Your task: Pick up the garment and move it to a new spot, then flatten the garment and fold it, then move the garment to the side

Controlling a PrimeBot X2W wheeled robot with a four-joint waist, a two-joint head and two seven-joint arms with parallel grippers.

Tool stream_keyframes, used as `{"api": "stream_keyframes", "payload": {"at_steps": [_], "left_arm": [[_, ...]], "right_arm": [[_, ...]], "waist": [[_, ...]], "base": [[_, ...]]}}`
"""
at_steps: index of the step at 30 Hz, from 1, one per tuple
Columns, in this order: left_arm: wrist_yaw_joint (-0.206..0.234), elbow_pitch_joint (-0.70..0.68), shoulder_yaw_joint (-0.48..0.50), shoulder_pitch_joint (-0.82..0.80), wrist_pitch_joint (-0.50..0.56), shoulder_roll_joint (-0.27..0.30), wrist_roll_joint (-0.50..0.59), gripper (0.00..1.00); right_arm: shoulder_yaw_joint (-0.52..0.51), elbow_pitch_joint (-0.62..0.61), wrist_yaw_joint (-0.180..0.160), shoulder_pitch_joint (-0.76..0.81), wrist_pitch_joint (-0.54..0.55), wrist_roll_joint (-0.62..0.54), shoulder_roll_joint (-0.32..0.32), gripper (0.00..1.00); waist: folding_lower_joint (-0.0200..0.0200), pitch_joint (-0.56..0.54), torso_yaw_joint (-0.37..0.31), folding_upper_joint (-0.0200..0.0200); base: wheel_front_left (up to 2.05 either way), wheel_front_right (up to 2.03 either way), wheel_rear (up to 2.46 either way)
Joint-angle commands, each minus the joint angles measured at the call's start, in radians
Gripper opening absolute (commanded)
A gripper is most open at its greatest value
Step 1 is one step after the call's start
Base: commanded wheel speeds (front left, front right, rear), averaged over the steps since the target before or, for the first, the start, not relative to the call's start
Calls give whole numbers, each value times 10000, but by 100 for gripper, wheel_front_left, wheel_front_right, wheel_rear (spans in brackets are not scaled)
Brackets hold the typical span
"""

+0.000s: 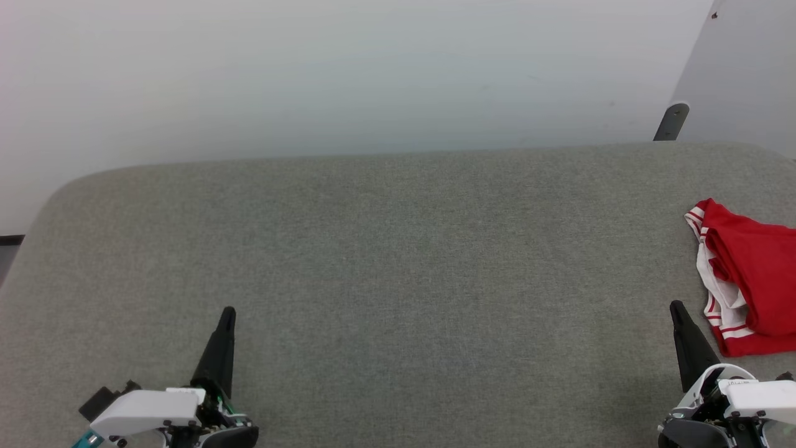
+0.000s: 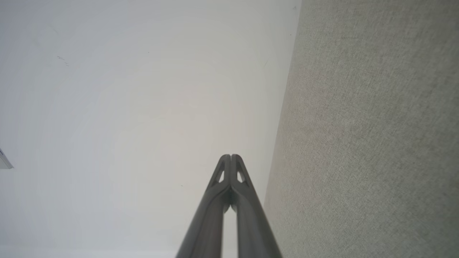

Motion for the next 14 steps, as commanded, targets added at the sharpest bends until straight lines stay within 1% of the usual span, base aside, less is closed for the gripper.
{"api": "stream_keyframes", "payload": {"at_steps": [1, 14], "left_arm": [[-36, 10, 17, -95, 27, -1, -35, 0], [-36, 10, 17, -95, 26, -1, -35, 0]], "right_arm": [[6, -22, 4, -30, 20, 47, 26, 0], [6, -22, 4, -30, 20, 46, 26, 0]], "waist": [[0, 0, 0, 0], [0, 0, 0, 0]], "base": [[0, 0, 0], [0, 0, 0]]}}
